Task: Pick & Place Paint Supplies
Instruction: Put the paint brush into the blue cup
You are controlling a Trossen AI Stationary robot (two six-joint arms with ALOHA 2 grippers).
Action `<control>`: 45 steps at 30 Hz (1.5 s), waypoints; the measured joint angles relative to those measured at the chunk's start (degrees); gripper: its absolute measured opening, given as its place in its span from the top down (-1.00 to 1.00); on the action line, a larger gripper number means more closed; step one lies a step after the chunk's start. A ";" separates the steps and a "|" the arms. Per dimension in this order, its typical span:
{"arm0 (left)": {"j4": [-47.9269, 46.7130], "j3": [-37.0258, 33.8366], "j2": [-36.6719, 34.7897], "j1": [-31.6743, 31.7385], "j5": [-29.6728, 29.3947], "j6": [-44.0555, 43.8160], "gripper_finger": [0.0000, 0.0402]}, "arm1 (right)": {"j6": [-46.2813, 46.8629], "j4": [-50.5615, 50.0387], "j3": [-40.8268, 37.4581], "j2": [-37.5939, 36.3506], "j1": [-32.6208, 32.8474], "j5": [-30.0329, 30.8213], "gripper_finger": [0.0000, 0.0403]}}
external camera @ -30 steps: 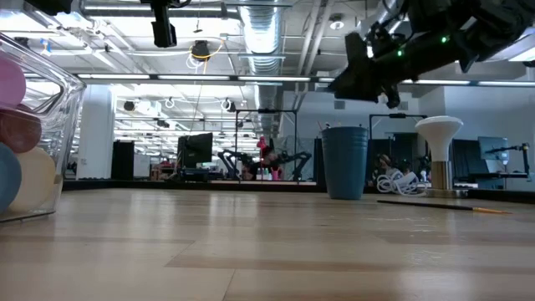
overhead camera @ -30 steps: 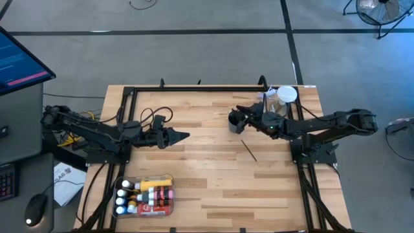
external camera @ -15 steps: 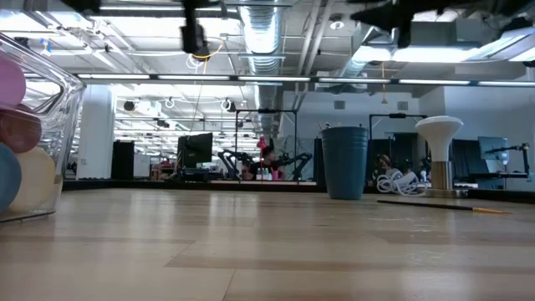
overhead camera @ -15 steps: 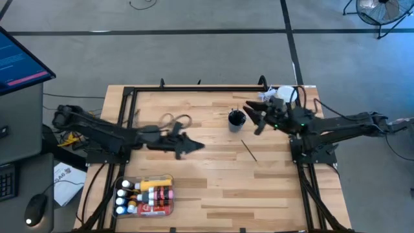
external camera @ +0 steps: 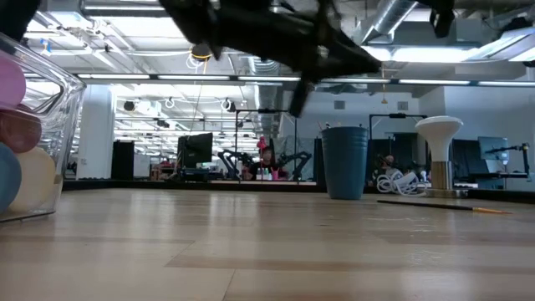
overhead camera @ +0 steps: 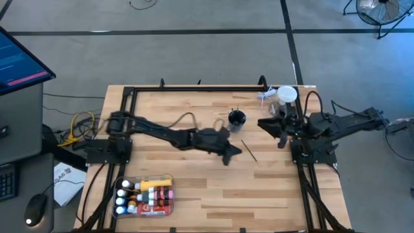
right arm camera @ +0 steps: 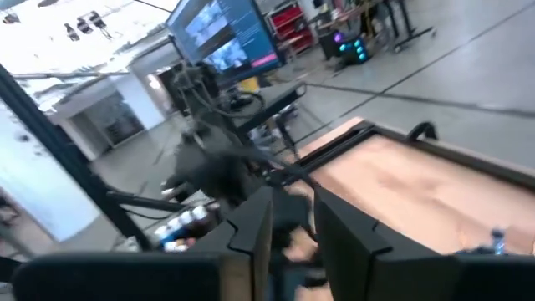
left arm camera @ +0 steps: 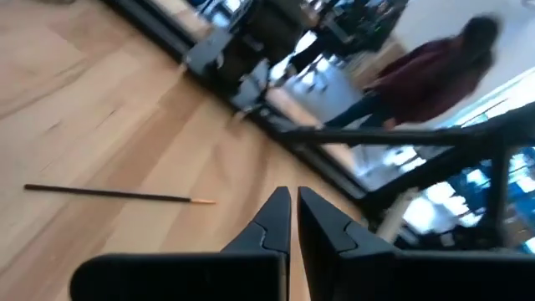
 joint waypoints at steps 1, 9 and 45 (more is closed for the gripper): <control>-1.32 2.35 2.20 -0.25 -0.07 0.58 1.00 | 0.98 -0.65 0.00 -0.51 0.59 0.03 0.60; -16.95 21.75 15.59 -1.69 -3.68 9.48 1.00 | 3.01 -1.51 -0.04 -4.21 6.17 0.09 0.88; -33.08 47.18 37.20 0.09 -9.02 25.88 1.00 | 5.57 -1.82 -0.07 -5.21 7.46 1.05 1.00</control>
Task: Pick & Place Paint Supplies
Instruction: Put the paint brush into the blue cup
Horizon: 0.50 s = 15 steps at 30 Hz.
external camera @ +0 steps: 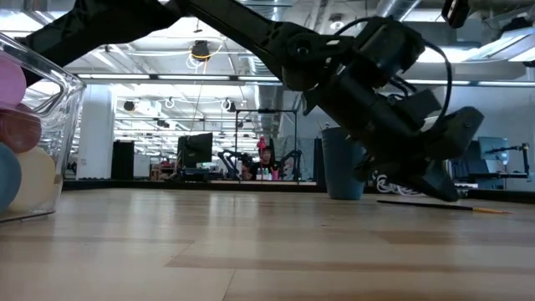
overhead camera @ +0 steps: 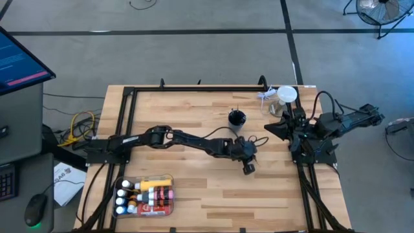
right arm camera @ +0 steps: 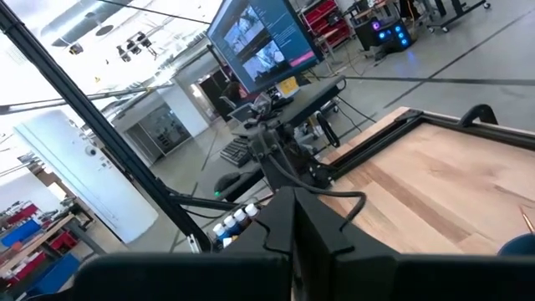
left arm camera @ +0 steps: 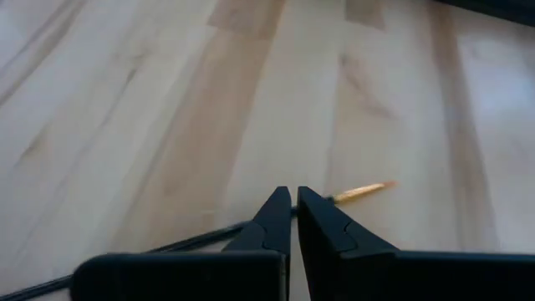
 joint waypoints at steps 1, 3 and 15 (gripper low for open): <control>-0.01 0.01 -0.05 -0.30 0.12 0.24 1.00 | 0.00 -0.15 0.00 0.00 0.00 0.02 1.00; -0.63 0.04 -0.09 -1.06 0.80 0.32 1.00 | 0.00 -0.57 0.00 0.00 0.00 0.01 1.00; 1.03 3.61 -1.42 -4.66 1.62 5.13 1.00 | 0.05 -0.88 0.00 0.09 0.00 0.52 1.00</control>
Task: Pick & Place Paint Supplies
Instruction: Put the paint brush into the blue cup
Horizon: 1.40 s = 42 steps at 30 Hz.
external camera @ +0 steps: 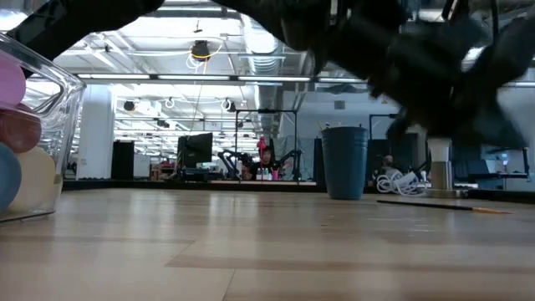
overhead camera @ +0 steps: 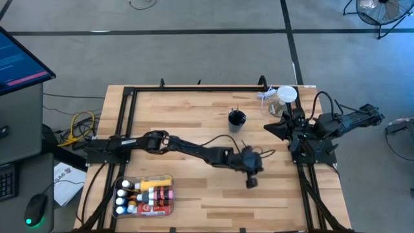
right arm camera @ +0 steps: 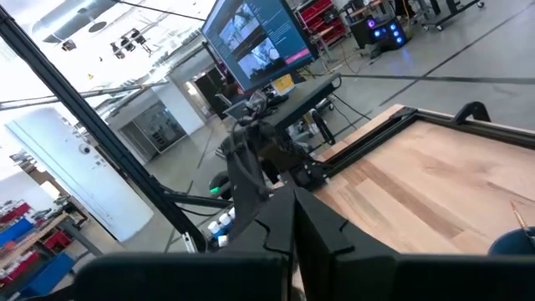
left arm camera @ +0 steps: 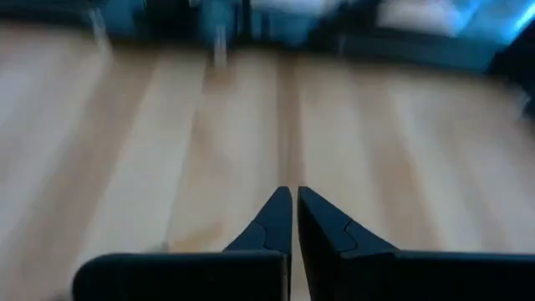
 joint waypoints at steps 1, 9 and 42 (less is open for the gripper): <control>0.91 0.47 -0.27 0.28 -0.01 -0.77 1.00 | 0.31 0.01 0.00 0.00 0.00 0.02 1.00; 1.96 0.15 1.02 5.64 0.52 -4.07 1.00 | 0.56 -0.01 0.00 0.00 0.00 0.07 1.00; -15.18 1.02 1.72 -1.26 2.48 -6.98 1.00 | 0.98 -1.33 -0.02 0.02 0.04 0.03 1.00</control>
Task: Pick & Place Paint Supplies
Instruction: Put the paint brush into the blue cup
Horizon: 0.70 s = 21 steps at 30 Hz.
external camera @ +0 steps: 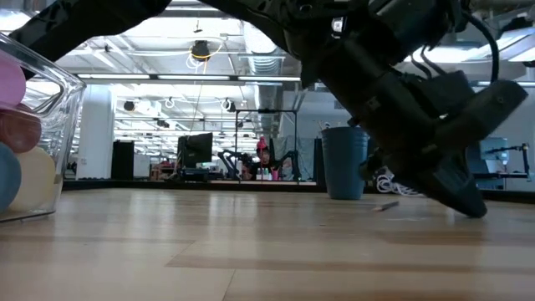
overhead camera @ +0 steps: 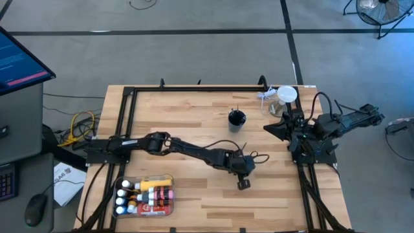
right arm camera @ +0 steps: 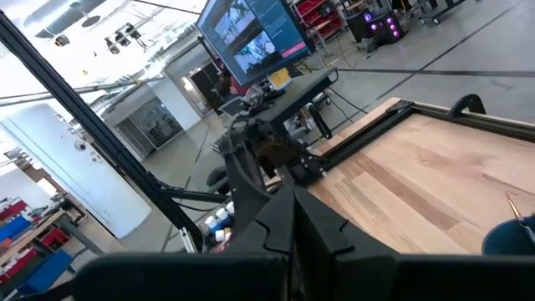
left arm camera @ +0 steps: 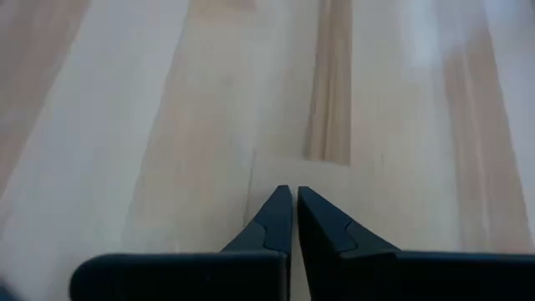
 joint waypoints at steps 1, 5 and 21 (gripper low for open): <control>-1.42 0.09 -0.27 -0.10 -0.20 -0.87 1.00 | 0.00 -0.01 0.01 0.00 0.00 0.00 1.00; -5.81 -0.60 -1.08 -0.20 -0.66 -4.44 1.00 | 0.00 -0.29 0.00 0.00 0.00 -0.09 1.00; -8.15 -29.00 -20.44 0.14 -6.33 -11.84 1.00 | -0.22 -2.52 0.00 0.00 0.00 -0.16 1.00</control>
